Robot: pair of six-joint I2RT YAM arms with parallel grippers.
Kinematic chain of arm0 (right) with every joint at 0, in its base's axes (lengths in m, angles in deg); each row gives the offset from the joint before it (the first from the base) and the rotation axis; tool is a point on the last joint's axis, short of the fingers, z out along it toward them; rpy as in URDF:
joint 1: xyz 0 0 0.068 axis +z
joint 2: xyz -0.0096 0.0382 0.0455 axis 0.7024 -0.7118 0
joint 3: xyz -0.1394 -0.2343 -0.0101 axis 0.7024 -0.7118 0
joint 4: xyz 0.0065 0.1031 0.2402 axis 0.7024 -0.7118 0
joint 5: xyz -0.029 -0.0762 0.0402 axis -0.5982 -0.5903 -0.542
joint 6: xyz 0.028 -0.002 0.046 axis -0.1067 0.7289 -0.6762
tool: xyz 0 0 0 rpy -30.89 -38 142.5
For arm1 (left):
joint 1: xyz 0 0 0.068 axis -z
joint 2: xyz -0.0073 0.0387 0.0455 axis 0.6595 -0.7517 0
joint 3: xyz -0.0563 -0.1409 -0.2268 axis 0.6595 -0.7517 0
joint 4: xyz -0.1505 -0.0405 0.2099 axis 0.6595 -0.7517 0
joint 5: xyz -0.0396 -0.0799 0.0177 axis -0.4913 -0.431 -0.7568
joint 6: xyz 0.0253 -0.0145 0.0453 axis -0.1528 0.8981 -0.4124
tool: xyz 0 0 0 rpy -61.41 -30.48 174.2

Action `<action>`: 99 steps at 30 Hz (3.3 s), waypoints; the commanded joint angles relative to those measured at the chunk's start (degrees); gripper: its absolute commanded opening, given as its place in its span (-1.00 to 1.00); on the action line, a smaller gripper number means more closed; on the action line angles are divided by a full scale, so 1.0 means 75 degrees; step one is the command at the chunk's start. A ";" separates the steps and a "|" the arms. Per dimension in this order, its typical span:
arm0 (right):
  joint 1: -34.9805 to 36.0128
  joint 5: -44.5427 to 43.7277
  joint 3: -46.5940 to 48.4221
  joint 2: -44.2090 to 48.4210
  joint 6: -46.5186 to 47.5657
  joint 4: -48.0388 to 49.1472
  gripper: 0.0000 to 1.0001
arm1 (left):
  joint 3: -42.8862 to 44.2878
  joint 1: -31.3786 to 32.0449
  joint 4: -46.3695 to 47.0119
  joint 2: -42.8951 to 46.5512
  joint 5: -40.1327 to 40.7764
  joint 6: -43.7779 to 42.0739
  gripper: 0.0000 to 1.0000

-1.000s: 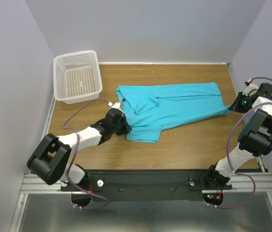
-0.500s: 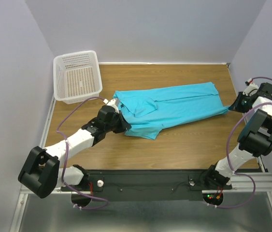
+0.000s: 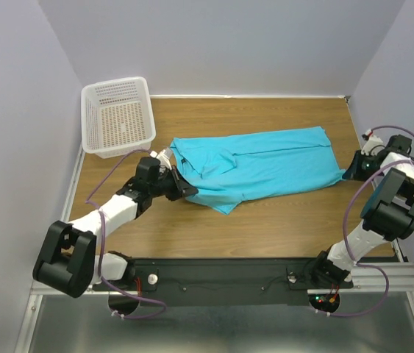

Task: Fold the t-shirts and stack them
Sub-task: Fold the tshirt

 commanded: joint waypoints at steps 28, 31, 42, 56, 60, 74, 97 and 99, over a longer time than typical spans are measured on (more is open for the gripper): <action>-0.0058 -0.0557 -0.0179 -0.0203 0.1226 -0.0809 -0.99 | -0.2050 -0.0024 -0.0454 0.1165 0.0119 0.0399 -0.15; -0.0058 -0.0511 -0.0191 -0.0191 0.1250 -0.0809 -0.99 | -0.2026 0.0046 -0.0984 0.1811 0.0497 0.0398 -0.01; -0.0058 -0.0311 -0.0132 -0.0332 0.1168 -0.0797 -0.99 | -0.1886 0.0597 -0.0750 0.1297 0.0661 0.0714 -0.02; -0.0058 -0.0253 -0.0121 -0.0262 0.1133 -0.0797 -0.99 | -0.1745 0.1090 0.0446 0.0558 0.0603 0.1265 -0.67; -0.0058 -0.0311 -0.0132 -0.0215 0.1156 -0.0797 -0.99 | -0.1640 0.1090 0.0365 0.0967 0.0252 0.1359 -1.00; -0.0058 -0.0194 0.0219 -0.0203 0.1039 -0.0809 -0.99 | -0.1230 0.0856 -0.0234 0.2375 -0.0874 0.2355 -1.00; -0.0047 0.0204 0.1063 -0.0941 0.0617 -0.0797 -0.99 | -0.0362 -0.0539 0.0715 0.1448 -0.1542 0.2344 -1.00; -0.0047 0.0228 0.1110 -0.0988 0.0605 -0.0797 -0.99 | -0.0292 -0.0539 0.0739 0.1460 -0.1670 0.2379 -1.00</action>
